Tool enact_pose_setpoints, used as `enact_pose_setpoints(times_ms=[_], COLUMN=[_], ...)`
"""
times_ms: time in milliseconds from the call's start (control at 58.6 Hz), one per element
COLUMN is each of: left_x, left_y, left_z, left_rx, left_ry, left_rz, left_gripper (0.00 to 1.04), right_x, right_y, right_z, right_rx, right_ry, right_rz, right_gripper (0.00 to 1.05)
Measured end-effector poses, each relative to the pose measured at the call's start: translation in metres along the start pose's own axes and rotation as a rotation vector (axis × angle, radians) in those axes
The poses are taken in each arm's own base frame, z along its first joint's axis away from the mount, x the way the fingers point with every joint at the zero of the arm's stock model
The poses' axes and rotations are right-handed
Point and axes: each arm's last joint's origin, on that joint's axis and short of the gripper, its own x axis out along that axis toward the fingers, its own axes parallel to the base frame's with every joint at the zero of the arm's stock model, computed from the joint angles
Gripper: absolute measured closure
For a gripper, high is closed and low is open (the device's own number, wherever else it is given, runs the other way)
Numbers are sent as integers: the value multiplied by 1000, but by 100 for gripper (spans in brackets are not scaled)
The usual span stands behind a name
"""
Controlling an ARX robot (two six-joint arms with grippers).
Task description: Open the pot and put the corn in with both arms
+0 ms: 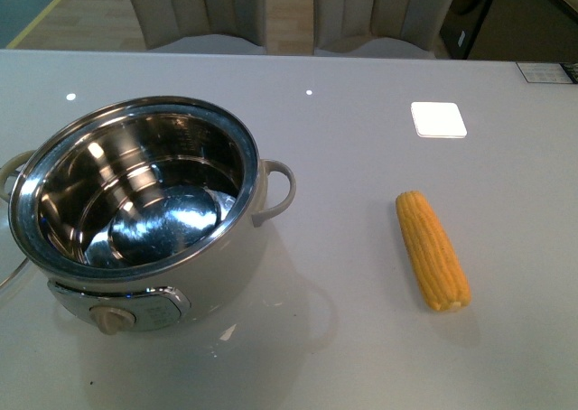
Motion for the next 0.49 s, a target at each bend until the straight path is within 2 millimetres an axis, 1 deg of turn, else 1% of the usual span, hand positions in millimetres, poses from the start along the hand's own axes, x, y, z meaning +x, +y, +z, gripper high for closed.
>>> enact_pose_setpoints(times_ms=[17, 51, 68, 119, 495], left_x=[0, 0, 0, 0, 0], left_y=[0, 0, 0, 0, 0], left_z=[0, 0, 0, 0, 0], left_rx=[0, 0, 2, 2, 2], left_ry=[0, 0, 0, 0, 0], left_rz=[0, 0, 0, 0, 0], left_gripper=[14, 6, 6, 8, 7], right_x=[0, 0, 0, 0, 0], right_y=[0, 0, 0, 0, 0], right_z=[0, 0, 0, 0, 0], right_rx=[0, 0, 0, 0, 0], right_ry=[0, 0, 0, 0, 0], right_rz=[0, 0, 0, 0, 0], right_gripper=[9, 9, 9, 9, 9])
